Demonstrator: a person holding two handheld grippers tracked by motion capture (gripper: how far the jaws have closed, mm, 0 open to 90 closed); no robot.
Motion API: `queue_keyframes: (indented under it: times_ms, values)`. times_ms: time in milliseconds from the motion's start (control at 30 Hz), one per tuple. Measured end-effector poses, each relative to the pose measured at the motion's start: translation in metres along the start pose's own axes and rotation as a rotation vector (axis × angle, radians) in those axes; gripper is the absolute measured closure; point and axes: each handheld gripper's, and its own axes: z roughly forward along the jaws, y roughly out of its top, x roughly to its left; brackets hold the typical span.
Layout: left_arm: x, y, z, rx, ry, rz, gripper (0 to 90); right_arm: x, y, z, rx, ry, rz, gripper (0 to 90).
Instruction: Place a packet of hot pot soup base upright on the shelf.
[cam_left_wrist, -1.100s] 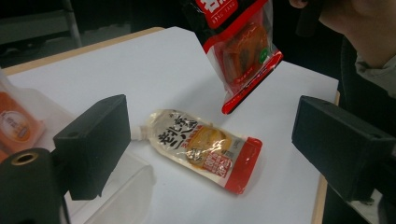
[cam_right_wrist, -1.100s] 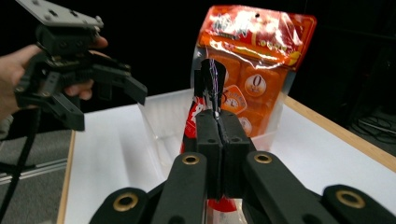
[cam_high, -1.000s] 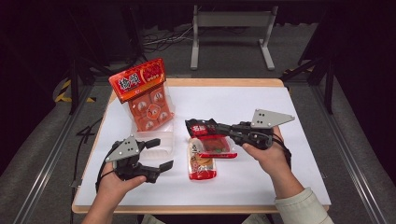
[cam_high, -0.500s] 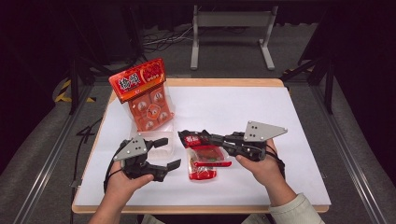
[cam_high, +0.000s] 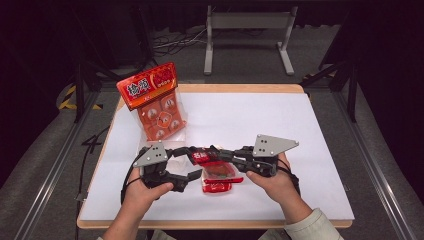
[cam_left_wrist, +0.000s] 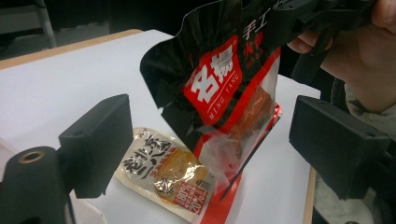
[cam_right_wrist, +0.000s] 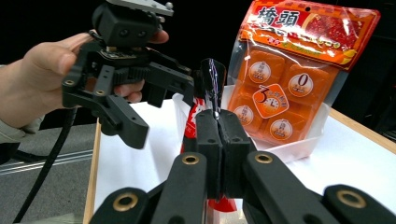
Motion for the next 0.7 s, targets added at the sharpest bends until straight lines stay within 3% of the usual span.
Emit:
queue_keyframes:
  times_ms: [167, 233, 300, 433, 467, 500, 533, 567, 700]
  values:
    - [0.001, -0.001, 0.009, 0.006, -0.055, -0.062, 24.5, 0.003, -0.001, 0.004, -0.003, -0.006, -0.018, 89.0]
    - [0.002, -0.001, 0.01, -0.001, -0.053, -0.083, 28.1, 0.004, -0.002, 0.006, -0.001, -0.007, -0.023, 88.9]
    - [0.002, -0.002, 0.01, 0.003, -0.034, -0.08, 31.2, 0.005, -0.003, 0.007, 0.003, -0.01, -0.027, 88.9]
    - [0.001, -0.002, 0.009, 0.008, -0.026, -0.079, 48.6, 0.006, -0.004, 0.009, -0.002, -0.01, -0.027, 88.8]
    - [0.0, -0.002, 0.008, 0.011, -0.02, -0.078, 48.6, 0.006, -0.004, 0.009, -0.003, -0.01, -0.027, 88.7]
    - [0.0, -0.002, 0.007, 0.01, -0.018, -0.076, 56.1, 0.006, -0.004, 0.009, -0.005, -0.011, -0.026, 88.5]
    - [0.001, -0.002, 0.006, 0.009, -0.027, -0.082, 66.2, 0.006, -0.004, 0.008, -0.008, -0.014, -0.024, 88.0]
    - [0.0, -0.001, 0.004, -0.003, -0.049, -0.077, 70.1, 0.006, -0.004, 0.008, -0.009, -0.016, -0.024, 87.7]
    - [-0.002, 0.002, -0.001, -0.014, -0.054, -0.048, 81.6, 0.006, -0.005, 0.009, -0.015, -0.022, -0.025, 87.0]
